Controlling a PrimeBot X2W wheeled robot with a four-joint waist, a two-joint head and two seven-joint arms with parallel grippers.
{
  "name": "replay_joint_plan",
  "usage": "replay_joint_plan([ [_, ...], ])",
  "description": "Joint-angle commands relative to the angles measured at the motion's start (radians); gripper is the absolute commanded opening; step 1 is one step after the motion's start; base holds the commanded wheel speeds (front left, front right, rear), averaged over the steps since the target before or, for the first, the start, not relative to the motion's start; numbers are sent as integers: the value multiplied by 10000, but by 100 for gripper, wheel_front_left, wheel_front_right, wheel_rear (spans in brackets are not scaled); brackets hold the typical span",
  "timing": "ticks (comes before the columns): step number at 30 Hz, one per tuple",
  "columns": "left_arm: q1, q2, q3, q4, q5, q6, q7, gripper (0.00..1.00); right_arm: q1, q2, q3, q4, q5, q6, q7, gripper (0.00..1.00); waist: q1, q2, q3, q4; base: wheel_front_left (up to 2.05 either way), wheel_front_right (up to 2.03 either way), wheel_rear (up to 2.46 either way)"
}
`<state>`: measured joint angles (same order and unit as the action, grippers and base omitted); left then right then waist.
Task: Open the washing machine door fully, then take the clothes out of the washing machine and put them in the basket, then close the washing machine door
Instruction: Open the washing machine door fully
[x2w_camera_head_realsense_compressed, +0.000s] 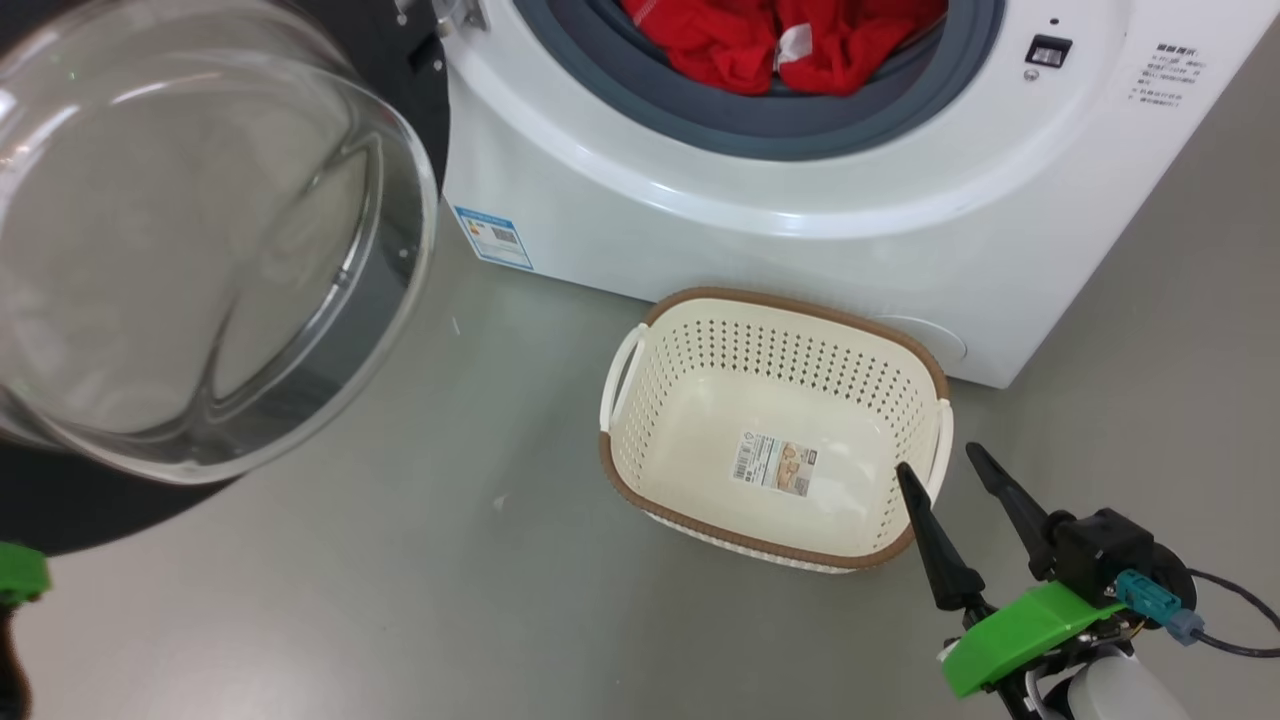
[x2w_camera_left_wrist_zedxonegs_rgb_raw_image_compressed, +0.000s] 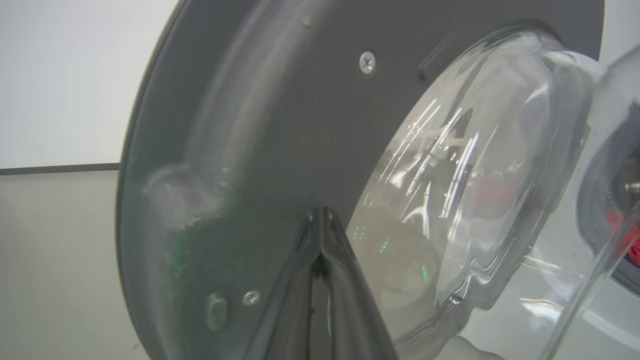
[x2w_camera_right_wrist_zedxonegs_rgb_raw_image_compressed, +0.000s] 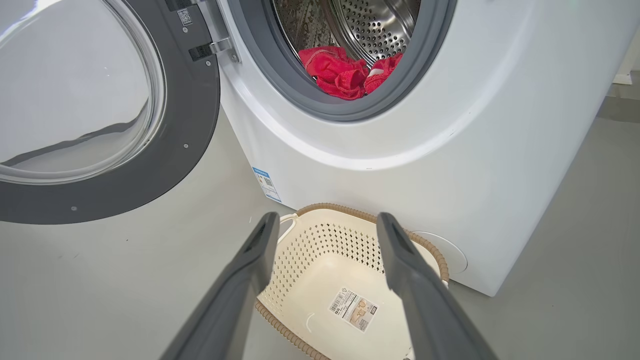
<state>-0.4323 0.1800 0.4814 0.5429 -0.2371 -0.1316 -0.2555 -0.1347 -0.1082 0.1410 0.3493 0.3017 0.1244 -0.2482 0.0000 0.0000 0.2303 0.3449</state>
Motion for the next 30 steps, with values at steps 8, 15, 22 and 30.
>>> replay_joint_plan([
  [8,-1117,1255,1120,846,468,17,-63,0,-541,51,193,-258,-233,63,-136,100,0,0,544,-335,0,0,0],
  [15,-1355,1418,1139,1249,480,12,-63,0,-604,67,145,-256,-275,63,-136,100,0,0,591,-408,0,0,0],
  [22,-1085,1325,841,1233,40,11,-63,0,-530,102,137,-239,-289,63,-136,100,0,0,272,-398,0,0,0],
  [30,145,969,-45,403,-696,11,-63,0,-316,151,183,-280,-107,63,-136,100,0,0,-312,-464,0,0,0],
])
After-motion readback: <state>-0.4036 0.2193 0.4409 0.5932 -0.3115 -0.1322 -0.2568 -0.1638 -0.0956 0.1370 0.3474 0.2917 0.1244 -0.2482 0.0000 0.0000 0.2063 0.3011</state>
